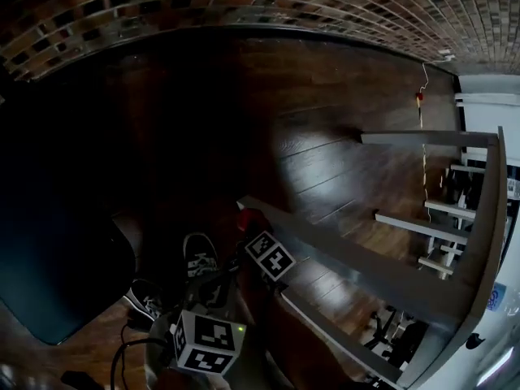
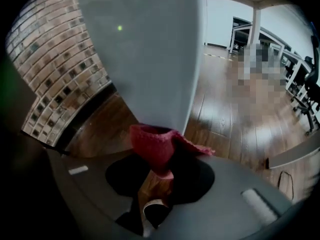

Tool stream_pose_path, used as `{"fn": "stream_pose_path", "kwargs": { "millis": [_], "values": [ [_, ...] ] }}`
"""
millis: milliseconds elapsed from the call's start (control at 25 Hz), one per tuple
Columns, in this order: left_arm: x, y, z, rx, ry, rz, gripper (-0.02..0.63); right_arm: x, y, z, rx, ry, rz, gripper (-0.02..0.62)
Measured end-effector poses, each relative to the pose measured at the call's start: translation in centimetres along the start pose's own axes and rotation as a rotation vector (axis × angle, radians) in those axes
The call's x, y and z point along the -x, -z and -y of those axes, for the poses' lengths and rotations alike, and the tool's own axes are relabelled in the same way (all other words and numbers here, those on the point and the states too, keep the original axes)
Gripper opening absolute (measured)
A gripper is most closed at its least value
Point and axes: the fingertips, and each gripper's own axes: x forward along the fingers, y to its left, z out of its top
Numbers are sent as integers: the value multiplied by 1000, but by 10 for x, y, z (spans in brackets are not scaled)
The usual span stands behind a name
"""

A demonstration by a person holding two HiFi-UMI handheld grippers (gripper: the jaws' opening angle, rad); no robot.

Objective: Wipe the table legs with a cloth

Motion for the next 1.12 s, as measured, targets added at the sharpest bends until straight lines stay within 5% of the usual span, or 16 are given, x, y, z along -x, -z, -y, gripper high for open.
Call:
{"fn": "stream_pose_path", "kwargs": {
  "millis": [280, 480, 640, 880, 1120],
  "values": [
    [-14, 13, -39, -39, -9, -4, 0, -88, 36, 9, 19, 82, -35, 104],
    [-16, 2, -76, -25, -58, 7, 0, -113, 46, -15, -133, 87, -11, 104],
    [-24, -13, -82, -94, -48, 10, 0, -127, 32, -25, -272, 132, 58, 103],
    [-23, -20, -83, -97, -37, -6, 0, -109, 19, -25, -500, 130, 101, 101],
    [19, -43, -46, -111, -9, -31, 0, -27, -16, -34, -570, 92, 120, 101]
  ]
}}
